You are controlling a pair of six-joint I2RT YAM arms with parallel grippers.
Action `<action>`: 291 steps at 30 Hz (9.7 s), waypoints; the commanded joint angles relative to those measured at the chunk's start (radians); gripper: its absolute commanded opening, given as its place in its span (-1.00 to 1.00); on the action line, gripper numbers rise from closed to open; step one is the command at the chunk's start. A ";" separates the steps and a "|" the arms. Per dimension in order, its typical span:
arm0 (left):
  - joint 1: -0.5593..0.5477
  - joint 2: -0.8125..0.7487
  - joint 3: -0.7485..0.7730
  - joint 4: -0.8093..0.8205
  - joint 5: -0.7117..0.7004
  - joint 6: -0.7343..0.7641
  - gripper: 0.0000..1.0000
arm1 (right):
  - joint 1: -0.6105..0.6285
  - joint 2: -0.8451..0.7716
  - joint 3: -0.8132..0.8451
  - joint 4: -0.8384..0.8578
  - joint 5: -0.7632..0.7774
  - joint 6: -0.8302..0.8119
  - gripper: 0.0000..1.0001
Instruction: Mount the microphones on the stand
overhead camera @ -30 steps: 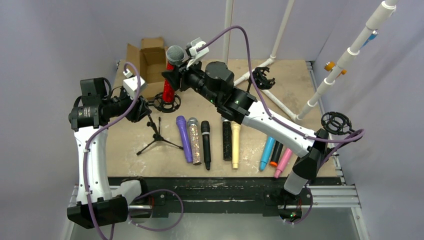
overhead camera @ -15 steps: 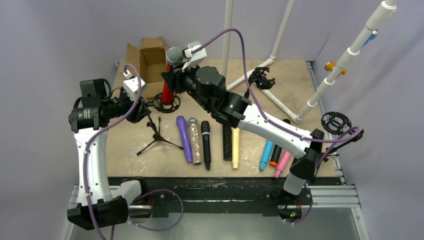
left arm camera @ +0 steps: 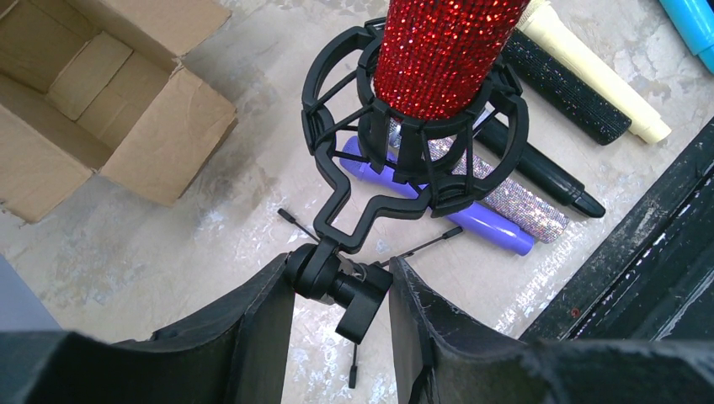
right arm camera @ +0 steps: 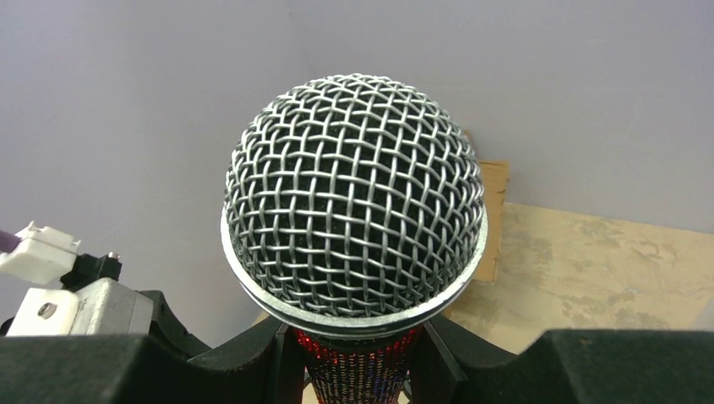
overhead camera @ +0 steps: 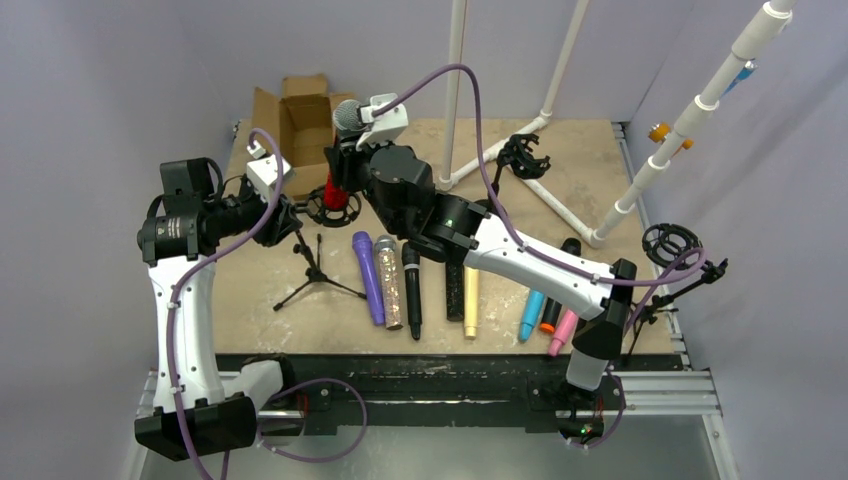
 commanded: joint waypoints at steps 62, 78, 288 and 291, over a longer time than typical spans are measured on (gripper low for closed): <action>-0.008 0.026 -0.032 -0.089 -0.024 0.046 -1.00 | 0.001 -0.080 -0.159 0.018 -0.256 -0.050 0.90; -0.016 0.026 -0.034 -0.077 -0.033 0.033 -1.00 | -0.022 -0.109 -0.072 0.041 -0.163 -0.117 0.62; -0.045 -0.133 -0.078 -0.013 -0.114 -0.275 1.00 | -0.227 0.268 -0.015 -0.041 0.631 0.302 -1.00; -0.045 -0.131 -0.082 -0.015 -0.114 -0.271 1.00 | -0.225 0.324 0.042 -0.162 0.645 0.399 -1.00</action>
